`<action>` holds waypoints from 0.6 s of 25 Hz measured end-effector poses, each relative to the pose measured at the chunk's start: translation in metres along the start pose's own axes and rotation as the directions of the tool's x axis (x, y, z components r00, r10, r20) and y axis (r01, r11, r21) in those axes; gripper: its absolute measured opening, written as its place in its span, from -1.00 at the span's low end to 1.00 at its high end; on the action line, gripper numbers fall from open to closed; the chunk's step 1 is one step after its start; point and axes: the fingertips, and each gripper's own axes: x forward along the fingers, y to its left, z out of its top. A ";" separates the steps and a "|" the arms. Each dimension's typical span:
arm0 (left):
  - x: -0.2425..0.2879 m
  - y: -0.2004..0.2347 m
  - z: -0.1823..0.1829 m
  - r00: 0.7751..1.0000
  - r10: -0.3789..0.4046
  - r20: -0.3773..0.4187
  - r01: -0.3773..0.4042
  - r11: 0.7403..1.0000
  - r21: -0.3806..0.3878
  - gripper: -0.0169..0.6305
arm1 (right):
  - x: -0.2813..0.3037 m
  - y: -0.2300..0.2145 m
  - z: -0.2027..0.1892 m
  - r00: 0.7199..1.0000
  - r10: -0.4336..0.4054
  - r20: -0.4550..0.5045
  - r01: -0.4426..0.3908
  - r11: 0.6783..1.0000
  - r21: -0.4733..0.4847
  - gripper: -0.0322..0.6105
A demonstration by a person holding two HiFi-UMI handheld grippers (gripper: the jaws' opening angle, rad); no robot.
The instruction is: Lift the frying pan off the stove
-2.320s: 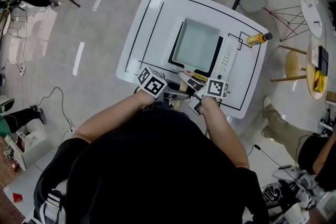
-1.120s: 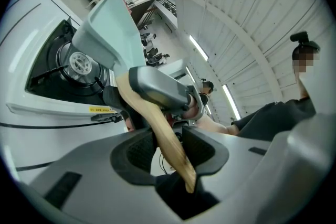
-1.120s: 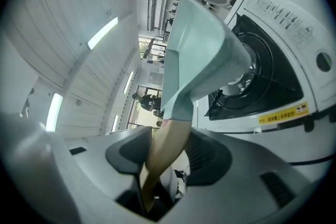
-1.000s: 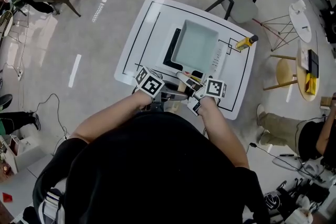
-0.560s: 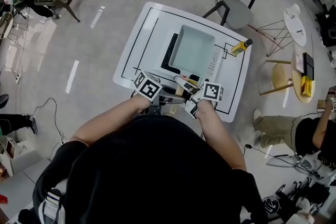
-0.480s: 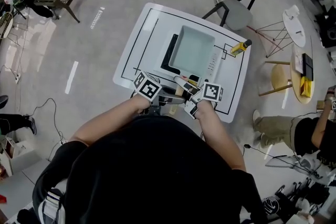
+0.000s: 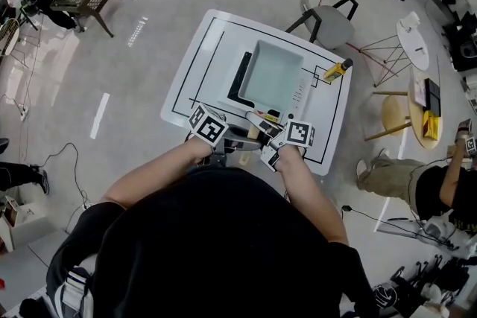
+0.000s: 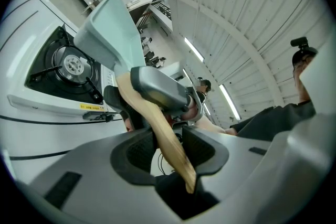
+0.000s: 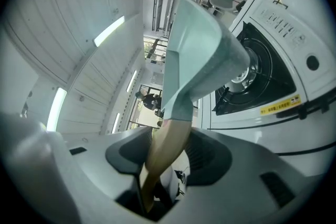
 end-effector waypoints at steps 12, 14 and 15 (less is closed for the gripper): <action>0.004 -0.006 -0.005 1.000 0.007 0.005 -0.007 1.000 0.005 -0.46 | -0.006 0.004 -0.005 1.000 0.006 -0.007 -0.007 1.000 -0.013 -0.28; 0.005 -0.008 -0.005 1.000 0.004 0.005 -0.004 1.000 0.004 -0.46 | -0.007 0.005 -0.005 1.000 0.010 -0.010 -0.011 1.000 -0.029 -0.28; 0.005 -0.009 -0.005 1.000 0.004 0.005 -0.004 1.000 0.005 -0.46 | -0.007 0.005 -0.005 1.000 0.012 -0.010 -0.012 0.999 -0.030 -0.28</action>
